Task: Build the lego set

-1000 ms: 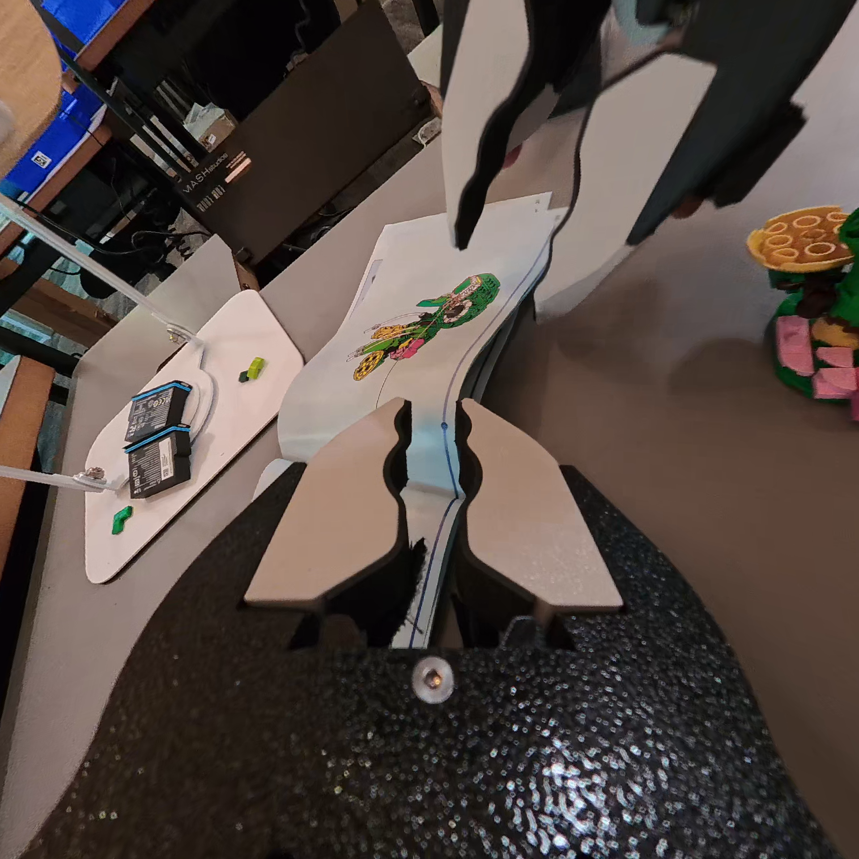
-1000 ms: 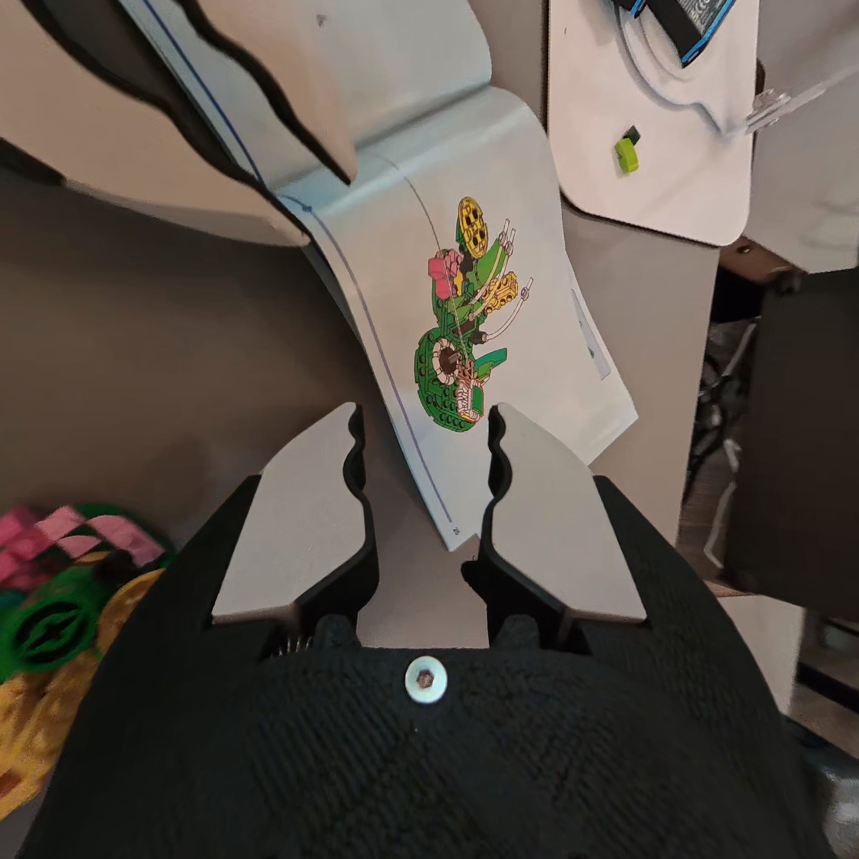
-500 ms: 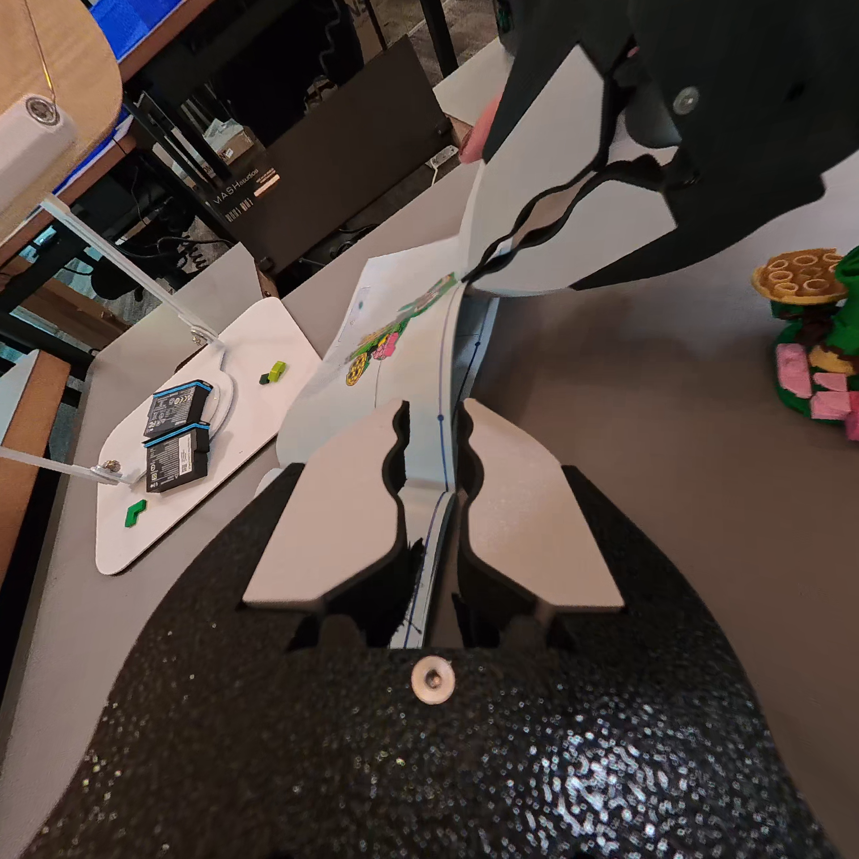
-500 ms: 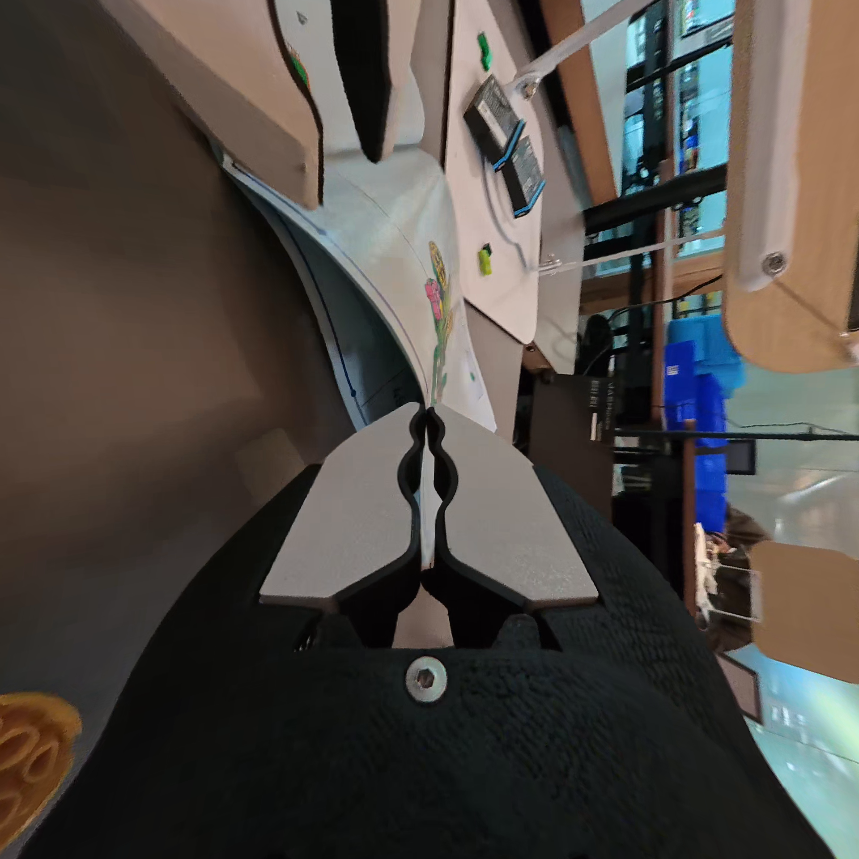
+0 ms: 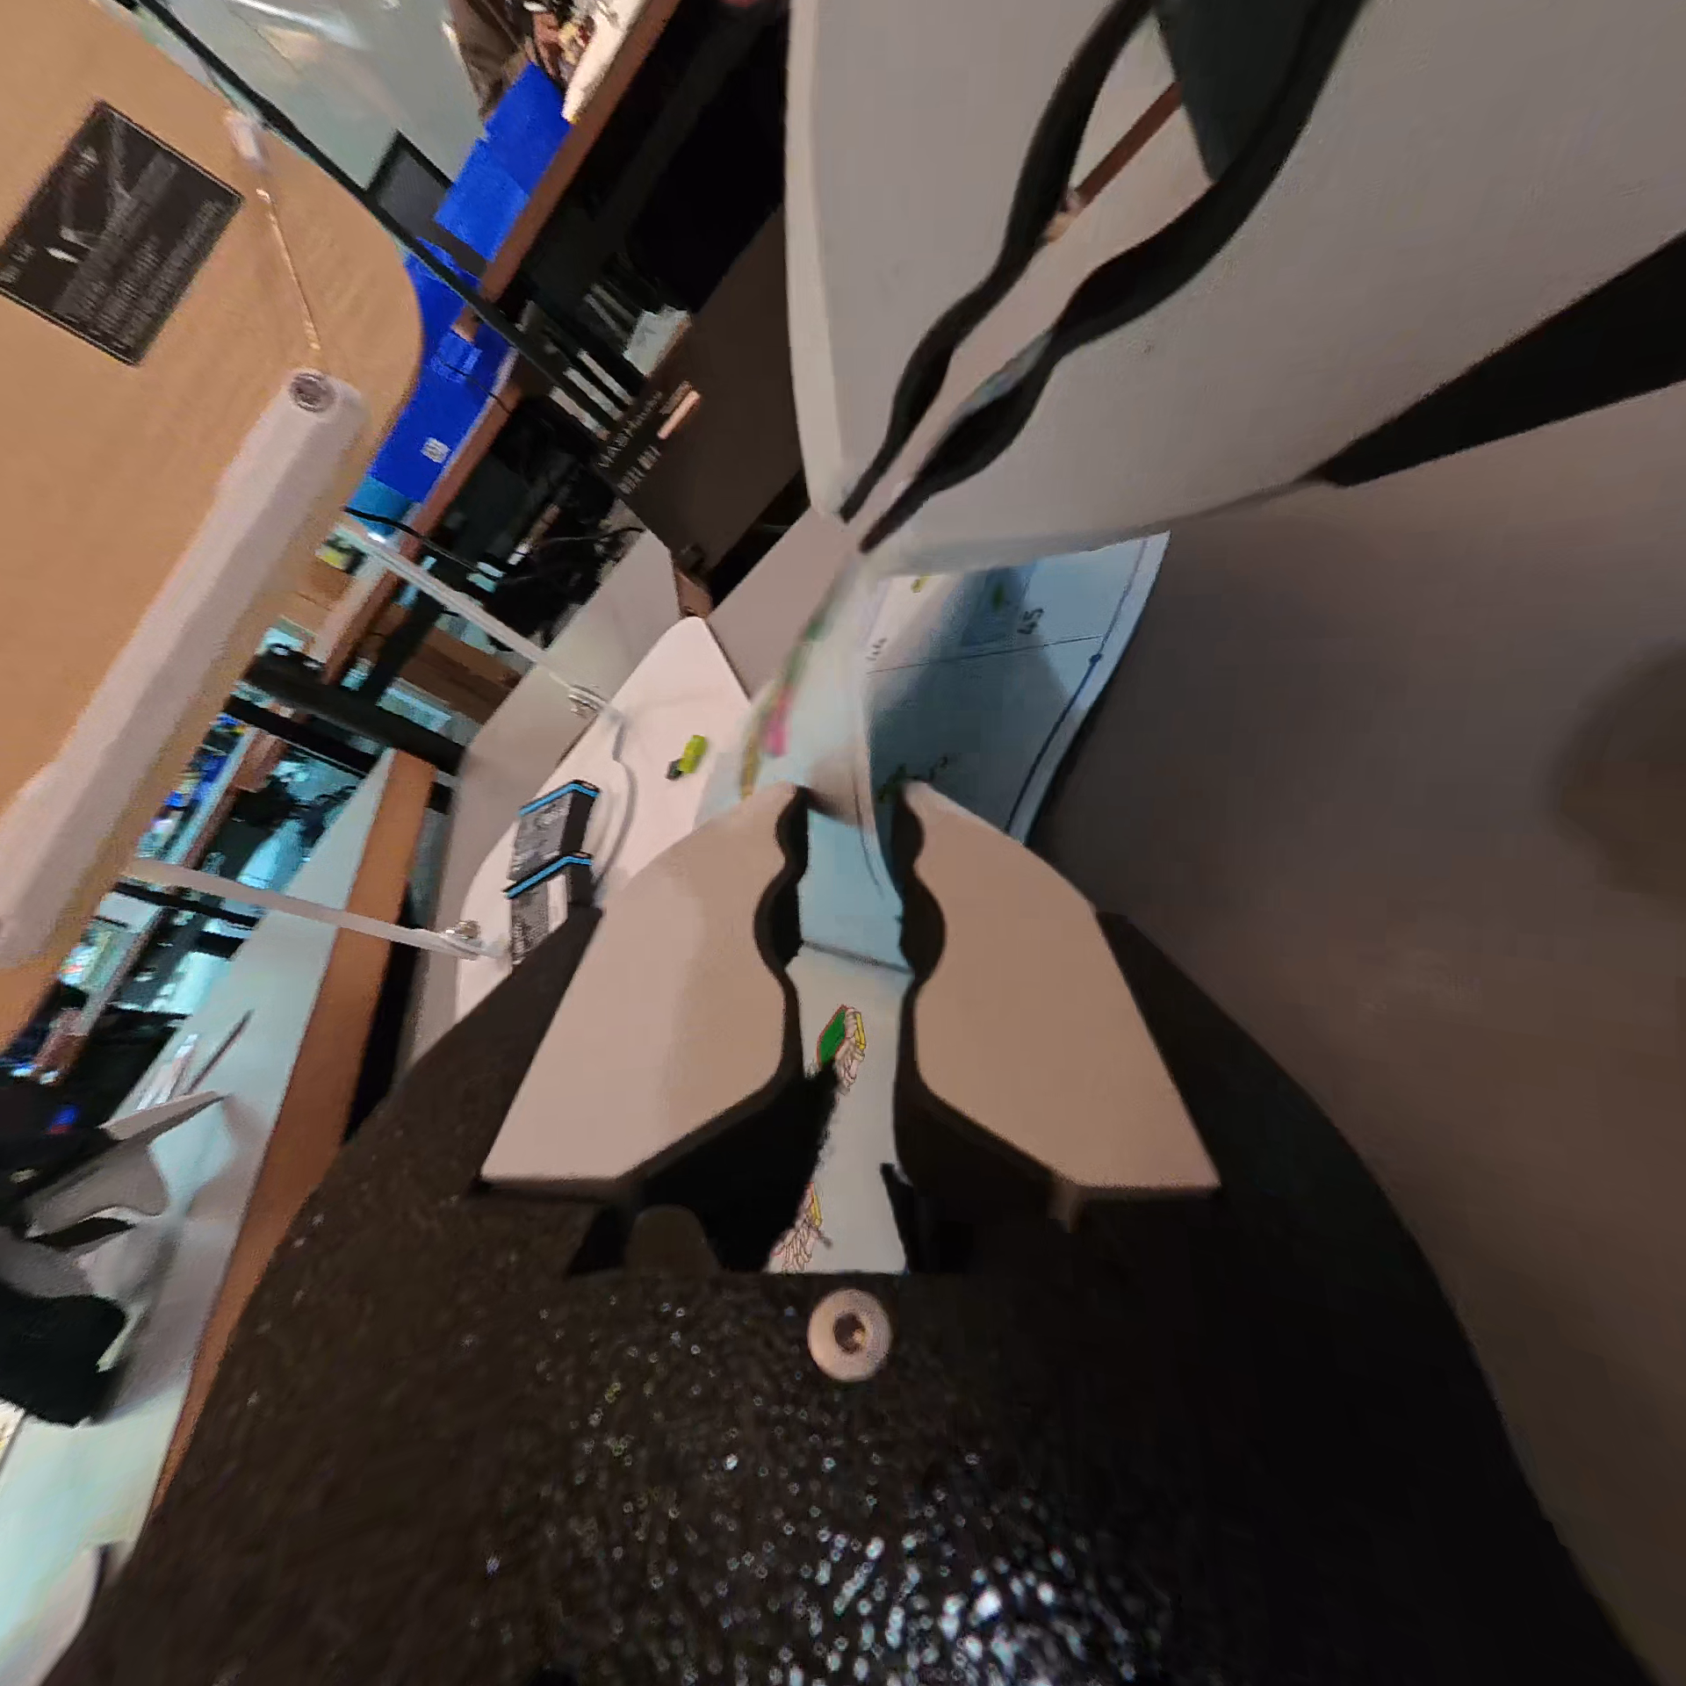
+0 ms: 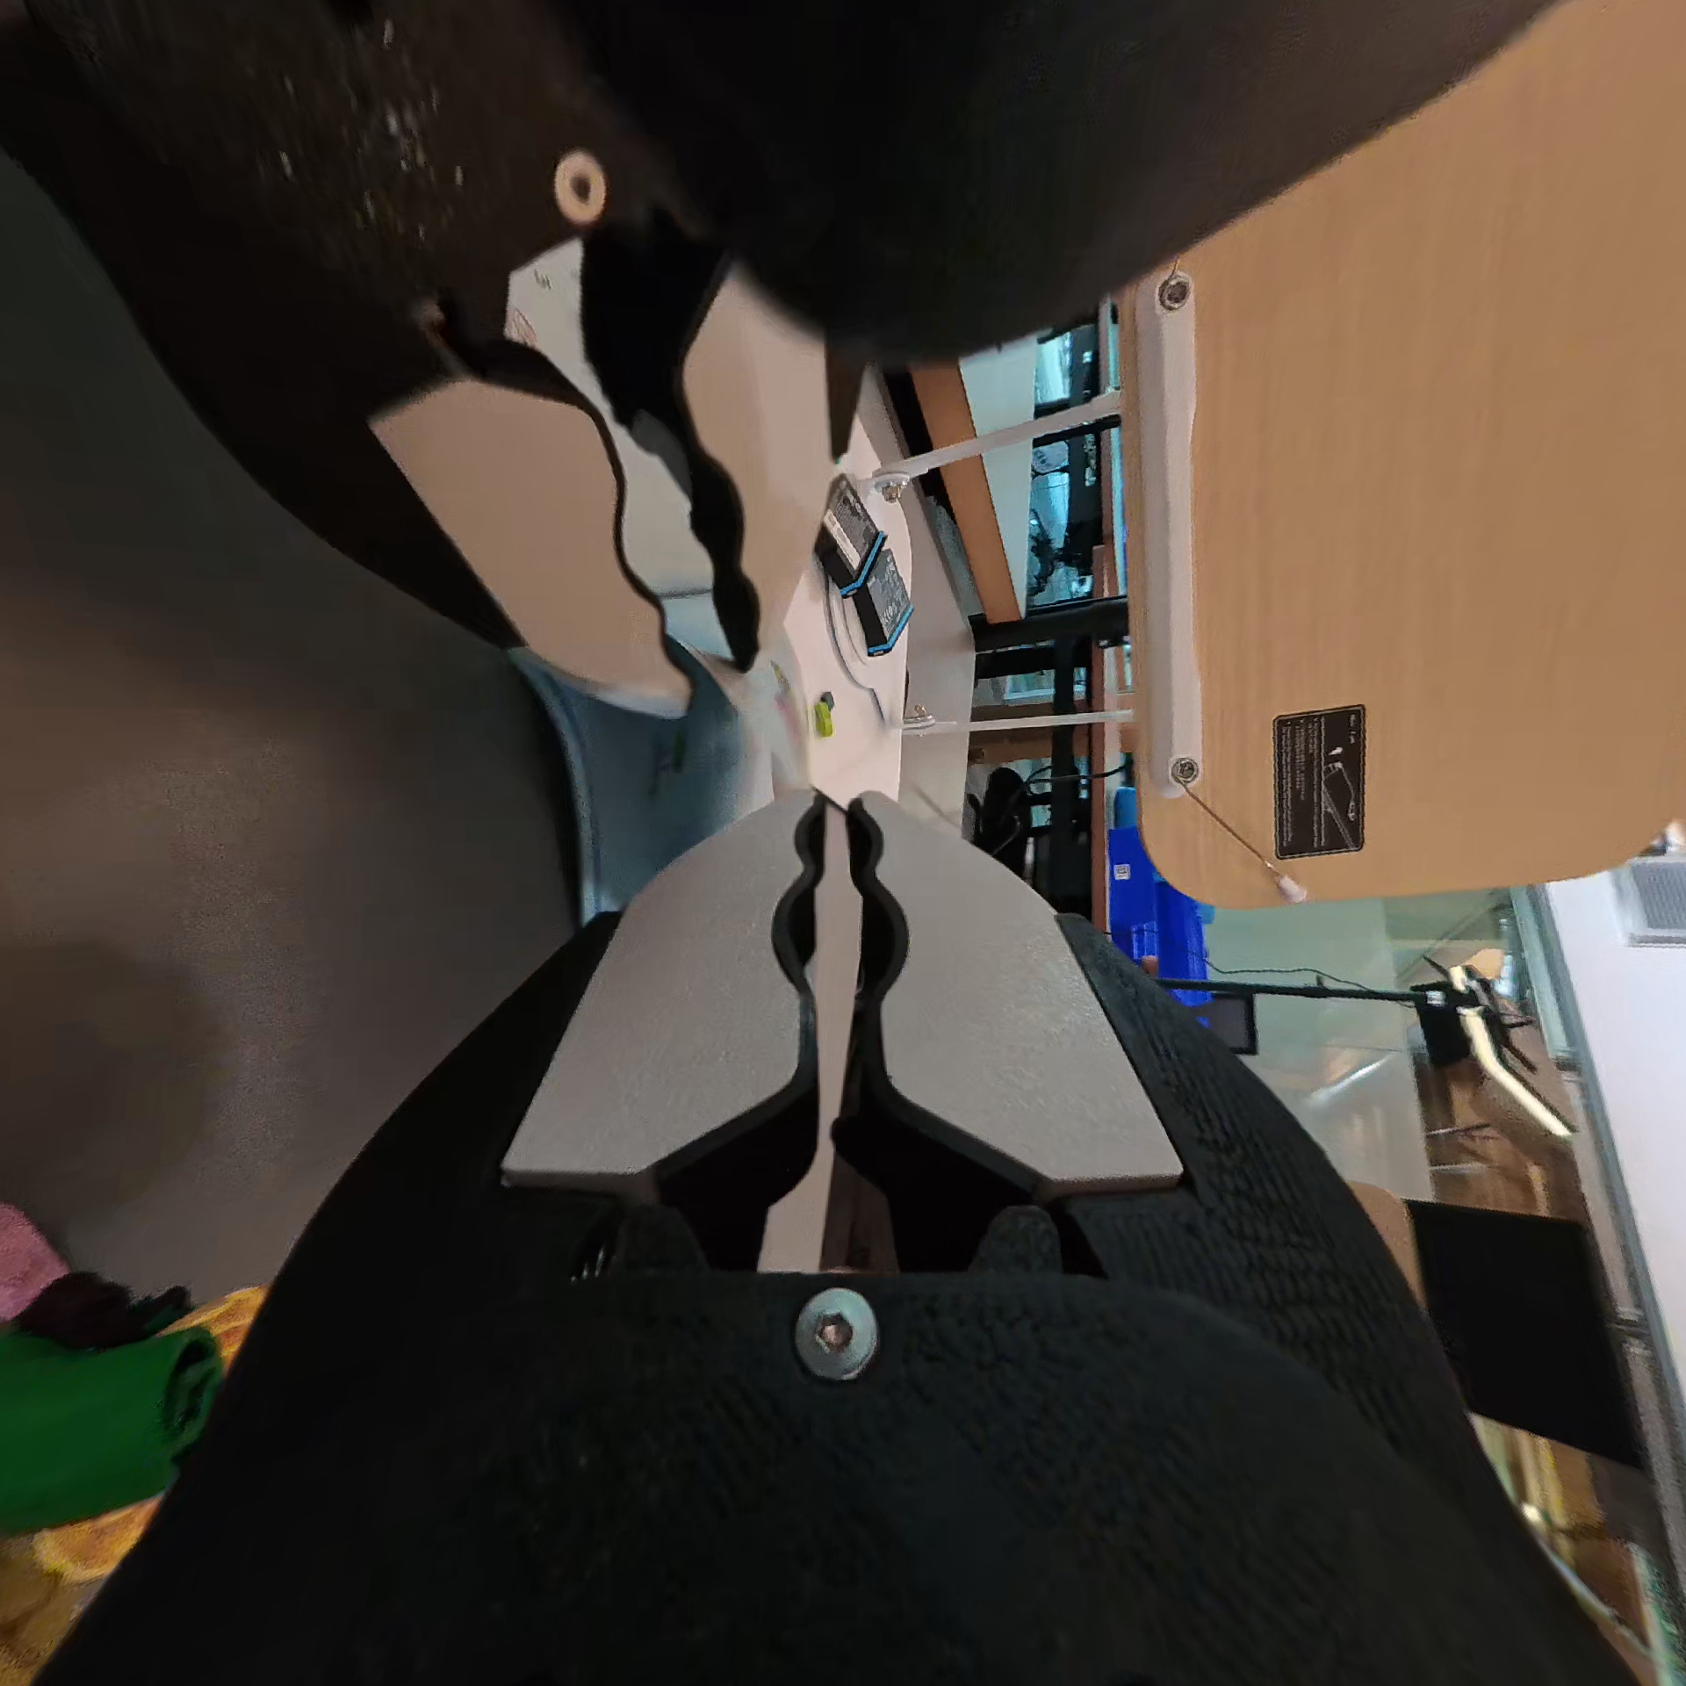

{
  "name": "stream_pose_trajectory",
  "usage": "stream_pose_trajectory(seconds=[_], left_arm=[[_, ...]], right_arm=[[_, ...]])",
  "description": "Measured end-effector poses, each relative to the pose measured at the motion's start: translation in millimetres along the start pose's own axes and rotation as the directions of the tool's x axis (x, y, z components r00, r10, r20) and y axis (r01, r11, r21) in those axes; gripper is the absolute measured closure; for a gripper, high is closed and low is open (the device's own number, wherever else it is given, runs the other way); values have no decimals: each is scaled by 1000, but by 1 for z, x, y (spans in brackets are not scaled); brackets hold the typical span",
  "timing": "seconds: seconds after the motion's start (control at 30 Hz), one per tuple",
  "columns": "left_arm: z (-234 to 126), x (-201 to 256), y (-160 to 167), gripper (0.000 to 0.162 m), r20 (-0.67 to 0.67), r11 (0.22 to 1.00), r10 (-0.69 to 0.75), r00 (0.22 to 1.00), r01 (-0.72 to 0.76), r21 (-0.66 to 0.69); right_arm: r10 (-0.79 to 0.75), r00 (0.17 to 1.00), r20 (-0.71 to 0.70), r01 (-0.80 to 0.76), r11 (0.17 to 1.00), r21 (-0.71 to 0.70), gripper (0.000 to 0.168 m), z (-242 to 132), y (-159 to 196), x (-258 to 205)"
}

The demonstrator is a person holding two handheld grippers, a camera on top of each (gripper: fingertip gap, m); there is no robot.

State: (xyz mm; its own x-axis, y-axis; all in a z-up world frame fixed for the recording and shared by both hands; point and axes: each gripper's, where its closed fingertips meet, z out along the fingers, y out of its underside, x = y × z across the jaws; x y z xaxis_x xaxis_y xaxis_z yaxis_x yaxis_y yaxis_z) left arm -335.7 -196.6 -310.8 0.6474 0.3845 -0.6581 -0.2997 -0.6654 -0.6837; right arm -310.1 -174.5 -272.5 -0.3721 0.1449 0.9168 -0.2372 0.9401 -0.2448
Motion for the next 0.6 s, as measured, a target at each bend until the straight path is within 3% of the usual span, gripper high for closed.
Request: stream_pose_trajectory(seconds=[0.1,0.2,0.27,0.4,0.53,0.6], left_arm=[[-1,-11,2,155,64,1000,-22,998,21,13],[-7,-27,9,161,111,996,-89,990,84,43],[-15,-37,17,162,133,987,-159,978,153,54],[-34,-55,26,162,142,952,-303,942,294,82],[-61,-48,42,162,127,961,-275,953,270,57],[-77,-42,53,162,123,962,-272,954,270,37]], right_arm=[[93,995,-30,-94,995,-32,154,-13,0,12],[334,929,-160,-345,938,-42,143,-51,0,39],[510,832,-220,-518,855,24,139,-87,-9,47],[713,656,-249,-714,692,101,140,-145,-30,32],[877,466,-116,-872,478,105,140,-158,-72,-18],[907,414,-72,-903,420,93,140,-149,-91,-46]])
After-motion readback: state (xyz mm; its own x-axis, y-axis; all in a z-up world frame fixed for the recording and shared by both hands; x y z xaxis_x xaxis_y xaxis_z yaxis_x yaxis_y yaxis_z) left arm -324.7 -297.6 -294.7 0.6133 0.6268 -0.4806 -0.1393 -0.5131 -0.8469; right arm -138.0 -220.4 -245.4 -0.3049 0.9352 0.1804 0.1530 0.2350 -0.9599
